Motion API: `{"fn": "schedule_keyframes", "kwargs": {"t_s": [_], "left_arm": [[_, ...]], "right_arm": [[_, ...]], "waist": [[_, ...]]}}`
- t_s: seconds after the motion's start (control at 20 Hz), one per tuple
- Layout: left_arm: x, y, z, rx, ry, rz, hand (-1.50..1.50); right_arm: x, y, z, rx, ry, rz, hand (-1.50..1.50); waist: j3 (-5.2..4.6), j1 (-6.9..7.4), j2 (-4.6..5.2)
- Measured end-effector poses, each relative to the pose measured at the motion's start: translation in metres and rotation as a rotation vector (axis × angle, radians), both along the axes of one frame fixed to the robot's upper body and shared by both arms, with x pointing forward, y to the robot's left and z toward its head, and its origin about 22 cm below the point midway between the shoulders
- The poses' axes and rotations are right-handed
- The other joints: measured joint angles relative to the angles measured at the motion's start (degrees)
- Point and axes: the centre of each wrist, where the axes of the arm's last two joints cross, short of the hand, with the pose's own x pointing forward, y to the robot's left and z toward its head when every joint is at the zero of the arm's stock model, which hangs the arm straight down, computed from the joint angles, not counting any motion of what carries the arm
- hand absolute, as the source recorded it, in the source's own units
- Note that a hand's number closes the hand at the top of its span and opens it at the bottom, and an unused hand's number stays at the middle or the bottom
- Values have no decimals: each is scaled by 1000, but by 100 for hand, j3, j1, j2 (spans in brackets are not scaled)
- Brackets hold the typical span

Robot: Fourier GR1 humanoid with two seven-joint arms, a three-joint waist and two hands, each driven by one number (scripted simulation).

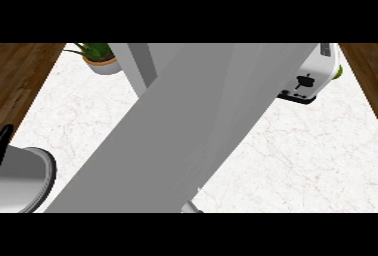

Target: Pick up the wine, place it into the cabinet and close the cabinet

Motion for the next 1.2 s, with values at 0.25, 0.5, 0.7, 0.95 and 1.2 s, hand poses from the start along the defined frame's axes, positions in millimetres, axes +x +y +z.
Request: {"fn": "schedule_keyframes", "kwargs": {"t_s": [0.25, 0.5, 0.7, 0.95, 1.2], "left_arm": [[-1, -7, -1, -6, -3, -3, -150], [2, -6, -3, -6, 0, 14, -150], [7, -8, -5, -8, 0, 24, -150], [2, -10, -8, -6, -4, 27, -150], [10, -5, -5, 4, -9, 31, -150]], "right_arm": [[39, 47, 22, 33, -21, -4, 150], [77, 82, 44, 25, -51, -37, 150], [109, 100, 53, -19, -126, -93, 150], [152, 105, 59, -50, -150, -171, 150], [184, 100, 56, -59, -142, -174, 150]], "waist": [[6, 57, 6], [11, 33, 5], [12, -23, 12], [13, -44, 1], [-1, -62, -35]]}}
